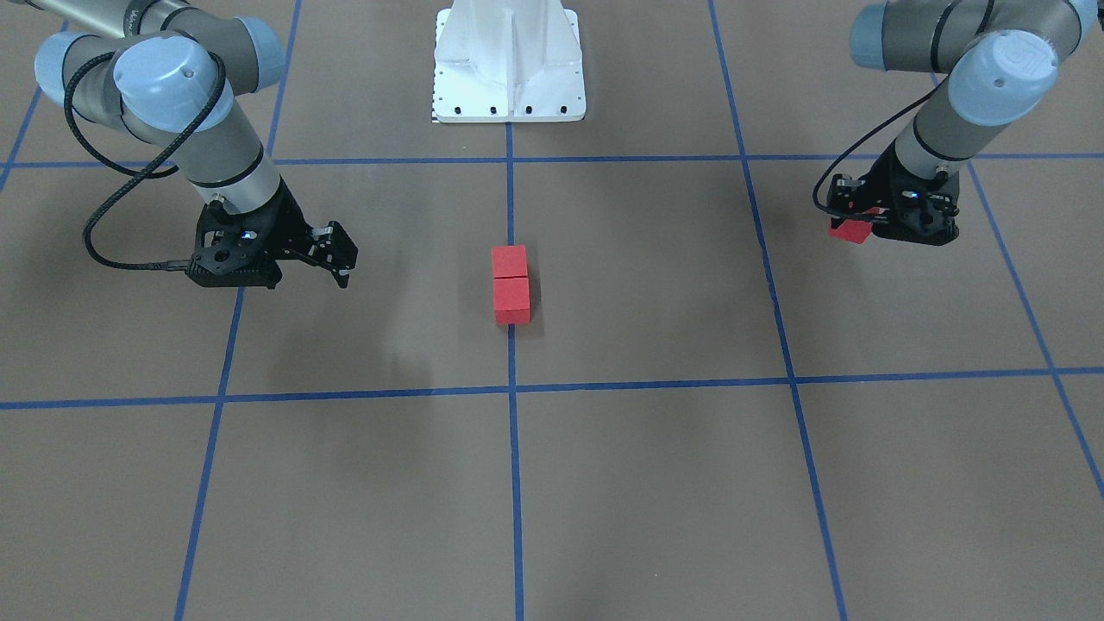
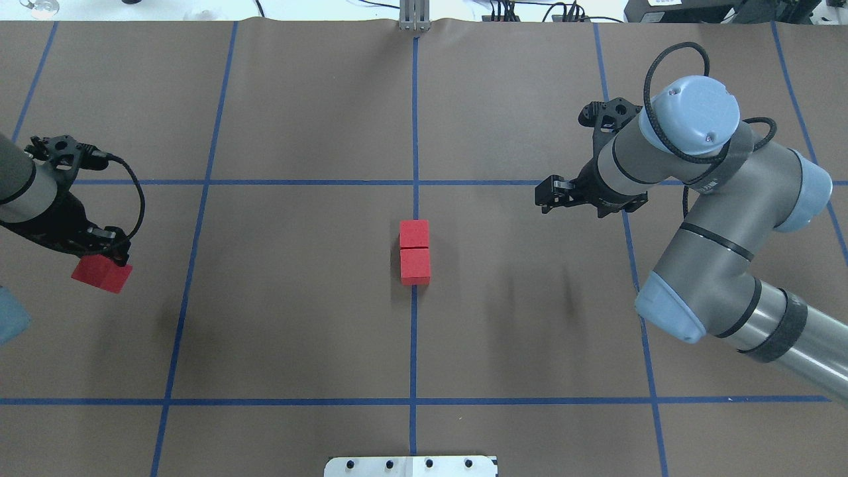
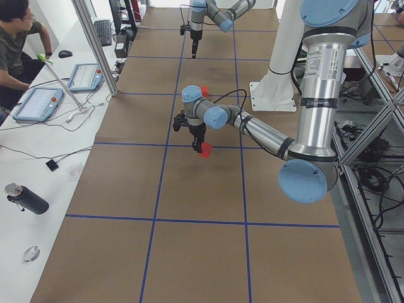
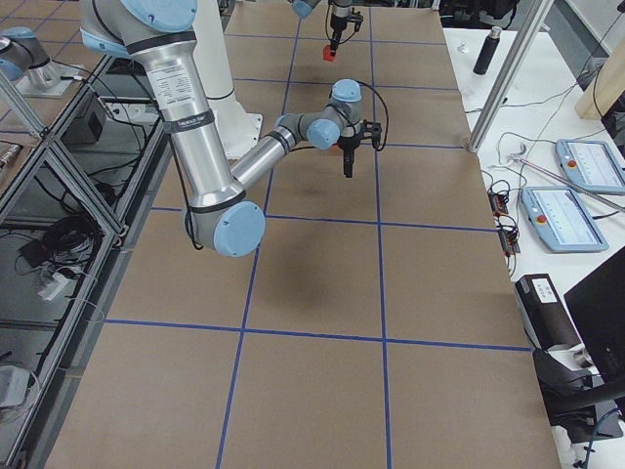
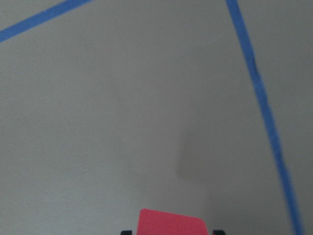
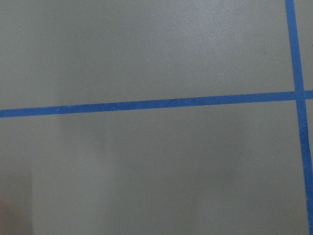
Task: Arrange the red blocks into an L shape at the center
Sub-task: 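Carry the held cube with the left gripper toward the two-cube column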
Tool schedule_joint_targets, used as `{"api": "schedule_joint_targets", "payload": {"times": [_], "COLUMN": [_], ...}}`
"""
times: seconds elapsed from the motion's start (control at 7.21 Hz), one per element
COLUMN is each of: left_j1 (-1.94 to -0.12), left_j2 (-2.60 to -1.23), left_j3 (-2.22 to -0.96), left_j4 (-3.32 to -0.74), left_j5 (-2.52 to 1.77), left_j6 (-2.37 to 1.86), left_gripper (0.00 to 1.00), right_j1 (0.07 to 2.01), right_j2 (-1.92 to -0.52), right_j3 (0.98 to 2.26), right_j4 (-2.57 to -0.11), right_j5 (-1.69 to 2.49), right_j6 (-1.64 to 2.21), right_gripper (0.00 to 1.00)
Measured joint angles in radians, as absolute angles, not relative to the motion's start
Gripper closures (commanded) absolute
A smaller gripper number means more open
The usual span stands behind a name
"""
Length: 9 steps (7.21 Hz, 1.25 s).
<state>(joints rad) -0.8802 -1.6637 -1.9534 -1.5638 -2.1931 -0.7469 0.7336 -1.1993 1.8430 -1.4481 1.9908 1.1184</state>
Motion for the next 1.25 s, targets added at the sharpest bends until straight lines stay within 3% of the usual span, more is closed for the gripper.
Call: {"api": "schedule_joint_targets", "payload": {"times": [0.56, 1.25], "left_j1": [-0.800, -0.722], "left_j2": [-1.881, -2.187], "left_j3": [-1.920, -1.636], "left_j4": [-1.532, -1.548], "left_j5": [-2.191, -2.160], "left_j6": [-1.616, -2.392], "left_gripper": [1.00, 1.00], "right_j1": [0.760, 0.880], "right_j2": [-1.237, -1.315], "right_j3": [1.869, 1.884], "right_j4": [-1.448, -1.447], "right_j5": [1.995, 2.094], "right_j6": [1.109, 1.091], "right_gripper": [0.00, 0.00]}}
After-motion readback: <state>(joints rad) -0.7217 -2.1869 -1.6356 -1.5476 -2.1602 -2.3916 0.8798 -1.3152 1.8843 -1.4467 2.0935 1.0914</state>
